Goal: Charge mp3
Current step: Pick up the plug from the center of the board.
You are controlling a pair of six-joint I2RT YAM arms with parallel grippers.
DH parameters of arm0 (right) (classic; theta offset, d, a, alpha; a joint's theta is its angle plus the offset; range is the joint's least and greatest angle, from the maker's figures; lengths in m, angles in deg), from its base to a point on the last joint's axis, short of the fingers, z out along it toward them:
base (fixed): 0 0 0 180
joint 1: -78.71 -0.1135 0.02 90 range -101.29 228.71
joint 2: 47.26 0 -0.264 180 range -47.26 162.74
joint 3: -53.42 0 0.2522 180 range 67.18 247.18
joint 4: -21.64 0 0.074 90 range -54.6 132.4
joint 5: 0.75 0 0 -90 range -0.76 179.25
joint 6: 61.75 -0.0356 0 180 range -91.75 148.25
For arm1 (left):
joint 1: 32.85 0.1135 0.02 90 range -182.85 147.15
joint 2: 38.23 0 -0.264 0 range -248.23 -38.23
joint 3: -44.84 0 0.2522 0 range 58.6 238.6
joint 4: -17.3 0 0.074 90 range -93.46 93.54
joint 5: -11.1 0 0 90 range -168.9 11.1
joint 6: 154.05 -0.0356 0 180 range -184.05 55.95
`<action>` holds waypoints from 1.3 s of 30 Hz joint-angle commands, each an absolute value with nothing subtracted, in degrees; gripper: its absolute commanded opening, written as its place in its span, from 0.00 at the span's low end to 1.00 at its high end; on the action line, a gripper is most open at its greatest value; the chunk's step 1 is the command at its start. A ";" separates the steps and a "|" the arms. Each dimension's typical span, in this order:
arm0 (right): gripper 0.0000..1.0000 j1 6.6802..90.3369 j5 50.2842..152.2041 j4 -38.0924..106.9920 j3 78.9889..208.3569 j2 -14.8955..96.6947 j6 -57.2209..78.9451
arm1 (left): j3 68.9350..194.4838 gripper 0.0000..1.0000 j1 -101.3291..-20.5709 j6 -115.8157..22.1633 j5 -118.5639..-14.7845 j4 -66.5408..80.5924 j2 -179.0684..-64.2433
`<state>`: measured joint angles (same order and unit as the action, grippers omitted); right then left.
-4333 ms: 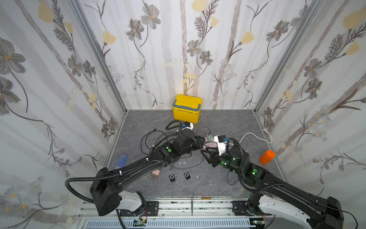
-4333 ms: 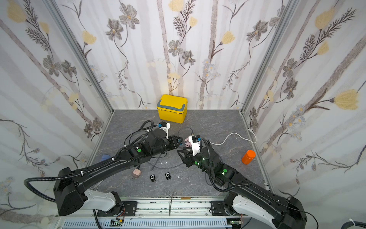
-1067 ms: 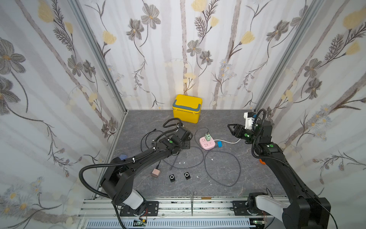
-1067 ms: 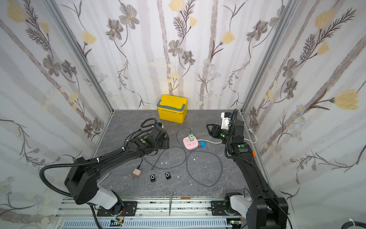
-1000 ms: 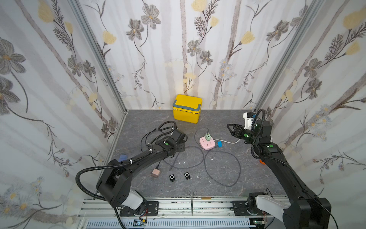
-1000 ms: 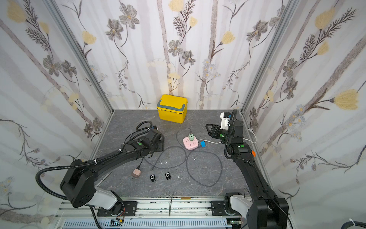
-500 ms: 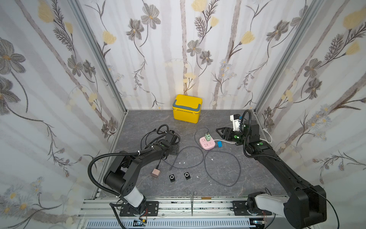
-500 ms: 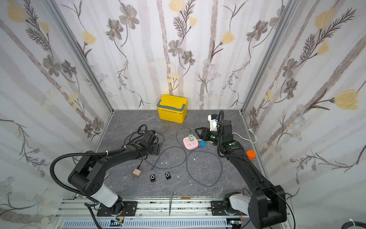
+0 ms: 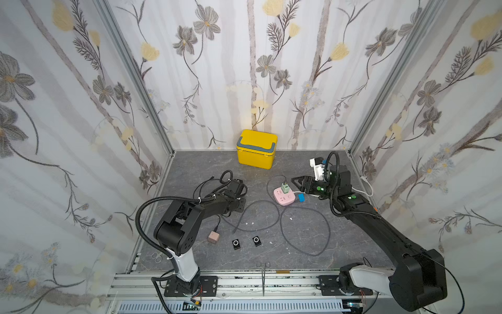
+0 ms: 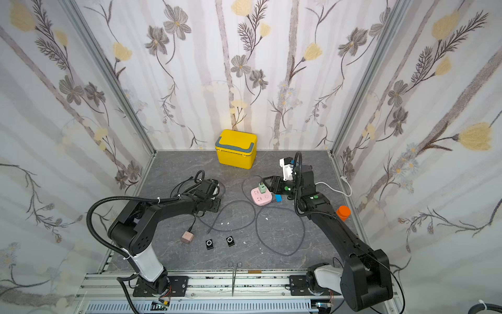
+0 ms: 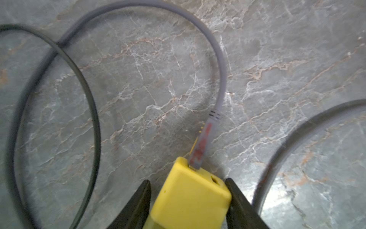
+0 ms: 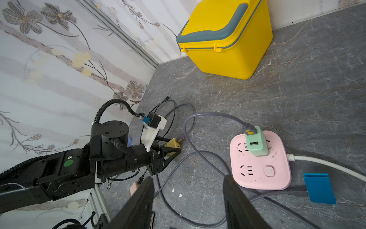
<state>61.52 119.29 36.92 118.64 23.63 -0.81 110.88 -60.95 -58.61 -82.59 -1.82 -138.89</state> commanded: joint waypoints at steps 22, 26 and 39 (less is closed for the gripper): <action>0.57 42.33 124.28 32.53 131.67 41.03 -5.36 | 96.08 0.33 -68.32 -65.55 -71.43 6.94 -100.29; 0.57 40.11 125.08 33.93 133.09 43.63 -5.08 | 95.82 0.34 -69.84 -65.97 -72.61 7.54 -100.01; 0.48 38.12 125.82 35.85 132.75 47.53 -3.91 | 93.67 0.33 -71.24 -66.39 -71.18 11.35 -98.43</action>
